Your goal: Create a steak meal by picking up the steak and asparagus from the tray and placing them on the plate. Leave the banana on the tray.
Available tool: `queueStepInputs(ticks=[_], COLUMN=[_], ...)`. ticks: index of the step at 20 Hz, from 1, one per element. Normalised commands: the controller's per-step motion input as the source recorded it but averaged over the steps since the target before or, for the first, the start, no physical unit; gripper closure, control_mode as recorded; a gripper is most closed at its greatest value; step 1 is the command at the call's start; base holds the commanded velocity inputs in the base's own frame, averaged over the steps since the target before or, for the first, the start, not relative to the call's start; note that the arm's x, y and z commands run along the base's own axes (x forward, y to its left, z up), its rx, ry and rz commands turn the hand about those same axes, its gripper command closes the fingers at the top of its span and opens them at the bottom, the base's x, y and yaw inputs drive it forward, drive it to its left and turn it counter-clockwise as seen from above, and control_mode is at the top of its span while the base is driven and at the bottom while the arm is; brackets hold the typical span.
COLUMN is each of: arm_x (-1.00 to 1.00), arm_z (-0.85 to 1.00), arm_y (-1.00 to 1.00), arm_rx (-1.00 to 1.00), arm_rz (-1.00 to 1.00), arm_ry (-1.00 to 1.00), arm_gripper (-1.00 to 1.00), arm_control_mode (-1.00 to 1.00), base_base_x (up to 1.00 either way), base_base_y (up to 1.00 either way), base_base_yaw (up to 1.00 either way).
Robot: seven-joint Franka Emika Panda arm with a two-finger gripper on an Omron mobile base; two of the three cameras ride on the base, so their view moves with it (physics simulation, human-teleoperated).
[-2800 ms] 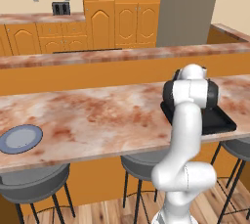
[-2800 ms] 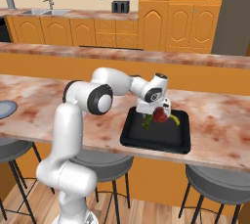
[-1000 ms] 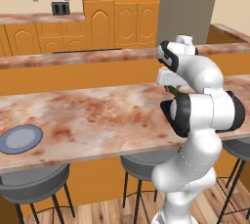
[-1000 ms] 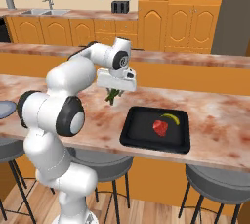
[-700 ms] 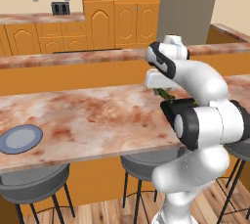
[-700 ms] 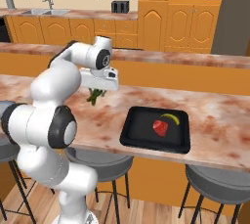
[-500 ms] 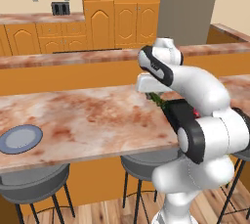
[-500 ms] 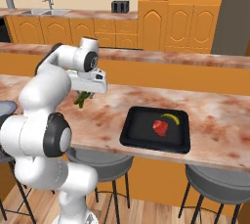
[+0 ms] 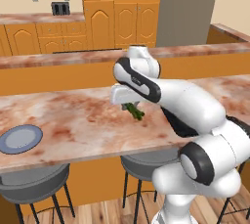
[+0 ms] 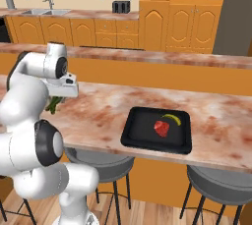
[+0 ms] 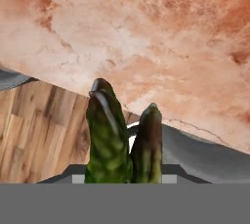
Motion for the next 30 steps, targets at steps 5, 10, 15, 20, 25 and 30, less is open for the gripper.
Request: queueStepInputs(ticks=[5,10,15,20,25,30], arm_x=[-0.01,0.08,0.10,0.12,0.30,0.45], arm_z=[0.00,-0.09,-0.48,-0.35,-0.09,-0.28], arm_y=[1.00,1.00,1.00,0.77,0.32,0.79], arm_rx=[0.00,0.05,0.17,0.17,0.17,0.13], arm_rz=[0.08,0.03,0.00,0.00,-0.16,0.00], arm_ry=[0.03,0.09,0.03,-0.02,-0.12,0.09], arm_gripper=[1.00,1.00,1.00,1.00,1.00,1.00], arm_control_mode=[-1.00,-1.00,-1.00,-1.00,-1.00,-1.00], base_base_x=[0.00,0.00,0.00,0.00,0.00,0.00], base_base_y=[0.00,0.00,0.00,0.00,0.00,0.00], base_base_yaw=[0.00,0.00,0.00,0.00,0.00,0.00])
